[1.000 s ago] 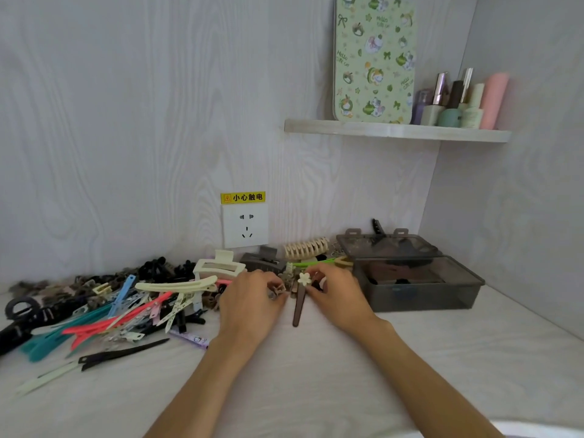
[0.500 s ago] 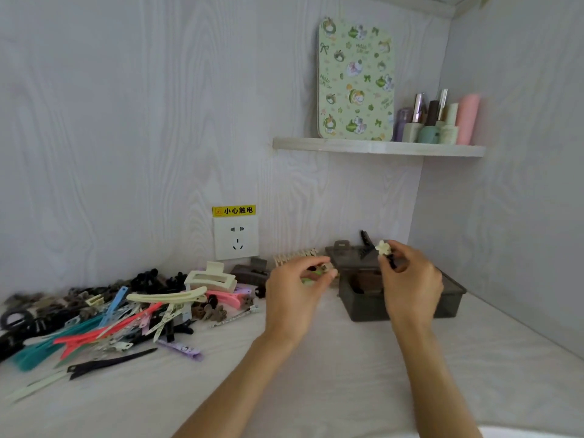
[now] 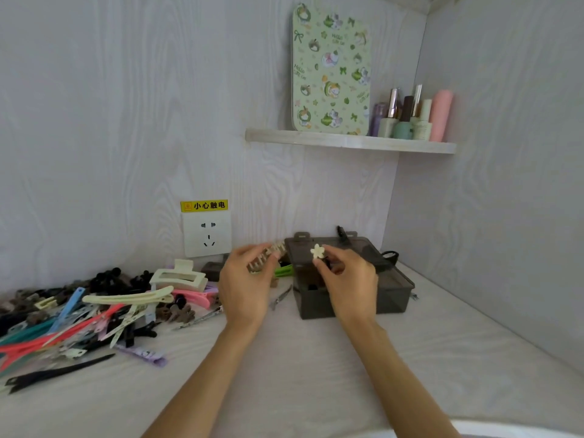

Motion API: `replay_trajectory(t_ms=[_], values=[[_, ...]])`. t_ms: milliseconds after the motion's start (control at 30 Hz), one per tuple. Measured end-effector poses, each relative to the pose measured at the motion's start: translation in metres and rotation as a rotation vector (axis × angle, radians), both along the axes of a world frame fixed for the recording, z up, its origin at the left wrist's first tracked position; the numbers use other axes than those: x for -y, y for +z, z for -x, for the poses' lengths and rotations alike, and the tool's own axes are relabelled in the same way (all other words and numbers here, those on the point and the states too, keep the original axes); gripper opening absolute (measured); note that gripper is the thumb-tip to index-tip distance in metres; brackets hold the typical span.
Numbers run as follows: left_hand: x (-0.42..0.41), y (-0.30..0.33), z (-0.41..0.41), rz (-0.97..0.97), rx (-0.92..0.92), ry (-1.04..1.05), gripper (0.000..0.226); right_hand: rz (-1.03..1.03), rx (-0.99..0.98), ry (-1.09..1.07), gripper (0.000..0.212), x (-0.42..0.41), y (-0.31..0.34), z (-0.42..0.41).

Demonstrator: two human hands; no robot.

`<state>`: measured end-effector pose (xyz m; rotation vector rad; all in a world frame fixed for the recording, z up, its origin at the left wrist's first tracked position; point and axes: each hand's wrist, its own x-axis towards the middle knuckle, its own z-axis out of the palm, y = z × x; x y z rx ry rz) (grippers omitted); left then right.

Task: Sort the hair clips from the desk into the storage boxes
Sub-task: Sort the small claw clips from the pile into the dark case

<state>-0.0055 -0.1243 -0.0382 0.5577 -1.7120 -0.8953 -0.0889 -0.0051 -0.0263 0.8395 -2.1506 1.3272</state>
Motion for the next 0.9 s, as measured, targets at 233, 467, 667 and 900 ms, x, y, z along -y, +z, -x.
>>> replay_trajectory(t_ms=[233,467,667,900], values=[[-0.029,-0.004,0.014,0.208,0.174,-0.159,0.041,-0.056,0.019,-0.158,0.030,-0.017,-0.006,0.017],[0.006,0.001,-0.023,0.257,0.350,0.004,0.029,-0.098,0.082,-0.148,0.043,-0.012,-0.008,0.015],[0.045,-0.019,-0.054,0.414,0.753,0.056,0.036,-0.205,-0.331,0.061,0.025,0.010,0.006,-0.036],[0.049,-0.007,-0.060,0.393,0.764,0.224,0.020,-0.874,-0.061,0.017,0.044,0.074,0.005,-0.055]])
